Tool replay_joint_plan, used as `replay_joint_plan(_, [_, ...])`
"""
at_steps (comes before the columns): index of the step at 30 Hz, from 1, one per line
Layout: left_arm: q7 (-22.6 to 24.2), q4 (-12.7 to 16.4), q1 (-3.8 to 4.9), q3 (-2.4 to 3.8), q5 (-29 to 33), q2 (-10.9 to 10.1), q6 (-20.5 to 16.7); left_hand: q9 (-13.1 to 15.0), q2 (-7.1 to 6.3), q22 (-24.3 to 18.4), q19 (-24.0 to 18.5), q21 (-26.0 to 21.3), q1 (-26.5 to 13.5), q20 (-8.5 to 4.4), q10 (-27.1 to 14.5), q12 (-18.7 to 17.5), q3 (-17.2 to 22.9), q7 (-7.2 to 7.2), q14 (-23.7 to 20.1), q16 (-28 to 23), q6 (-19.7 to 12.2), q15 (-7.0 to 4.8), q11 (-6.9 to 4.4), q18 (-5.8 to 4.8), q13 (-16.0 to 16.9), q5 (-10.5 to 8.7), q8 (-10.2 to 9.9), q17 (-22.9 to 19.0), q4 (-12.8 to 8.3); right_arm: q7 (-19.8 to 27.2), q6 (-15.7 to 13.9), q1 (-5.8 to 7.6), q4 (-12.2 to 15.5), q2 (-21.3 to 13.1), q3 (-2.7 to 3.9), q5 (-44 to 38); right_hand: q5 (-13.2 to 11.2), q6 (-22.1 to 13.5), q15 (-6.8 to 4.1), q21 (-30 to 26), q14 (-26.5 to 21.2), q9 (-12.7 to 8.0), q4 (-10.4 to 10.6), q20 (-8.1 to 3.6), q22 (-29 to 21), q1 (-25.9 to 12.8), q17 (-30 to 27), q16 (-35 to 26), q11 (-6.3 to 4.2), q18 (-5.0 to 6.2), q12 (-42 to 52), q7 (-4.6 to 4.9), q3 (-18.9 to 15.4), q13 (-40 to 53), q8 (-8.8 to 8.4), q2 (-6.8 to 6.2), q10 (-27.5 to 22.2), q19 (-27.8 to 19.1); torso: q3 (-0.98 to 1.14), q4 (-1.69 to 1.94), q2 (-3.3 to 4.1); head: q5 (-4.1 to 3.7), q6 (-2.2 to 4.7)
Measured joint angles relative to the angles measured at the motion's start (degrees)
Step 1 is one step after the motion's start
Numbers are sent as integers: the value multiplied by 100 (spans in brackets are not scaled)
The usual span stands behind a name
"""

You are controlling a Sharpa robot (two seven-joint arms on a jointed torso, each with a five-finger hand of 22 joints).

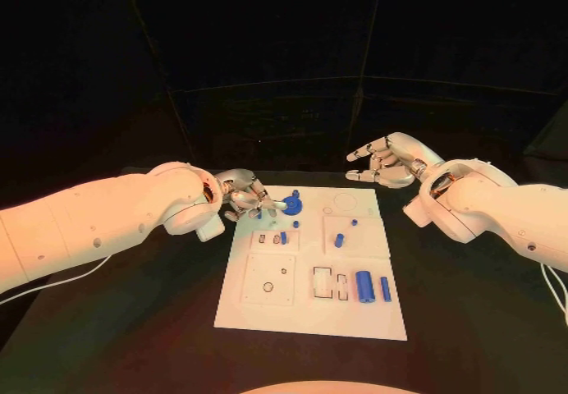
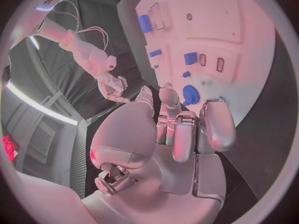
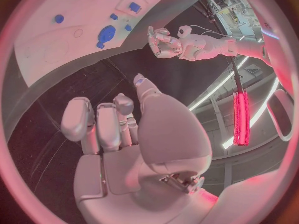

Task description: Assemble the parts on the task board

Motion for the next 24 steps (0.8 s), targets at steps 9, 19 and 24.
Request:
replay_joint_plan(9, [-988, -338, 54, -1, -880, 500, 587, 386, -84, 432, 20, 283, -85, 20, -21, 589, -347, 14, 0, 0, -265, 0, 19, -89, 612, 0, 330, 0, 34, -119, 99, 11, -138, 107, 4, 234, 393, 0, 0, -76, 0, 0, -16, -29, -98, 65, -59, -70, -20, 1, -68, 0, -16, -85, 28, 21, -20, -28, 6, -7, -16, 13, -2])
replay_joint_plan(19, [-1434, -611, 72, -40, -1308, 938, 857, 649, 21, 737, 71, 462, -129, 10, 12, 934, -481, -27, 0, 0, -347, 1, -13, -89, 949, 0, 586, -1, 42, -209, 162, 12, -190, 167, 4, 321, 393, 0, 0, -76, 0, -1, -16, -28, -122, 65, -76, -92, -20, 0, -67, 0, -16, -100, 29, 21, -20, -28, 2, -3, -9, 30, -8])
replay_joint_plan(24, [-1594, -751, 71, -104, -1402, 1090, 986, 758, 47, 802, 84, 487, -155, -2, 33, 985, -520, -48, 19, 0, -368, -18, -33, -88, 1023, 0, 688, -1, 49, -233, 183, 13, -214, 195, 4, 337, 393, 0, 0, -82, 0, -1, -16, -28, -136, 65, -84, -92, -20, 0, -67, 0, -16, -100, 28, 21, -20, -28, -3, -7, -4, 31, -25])
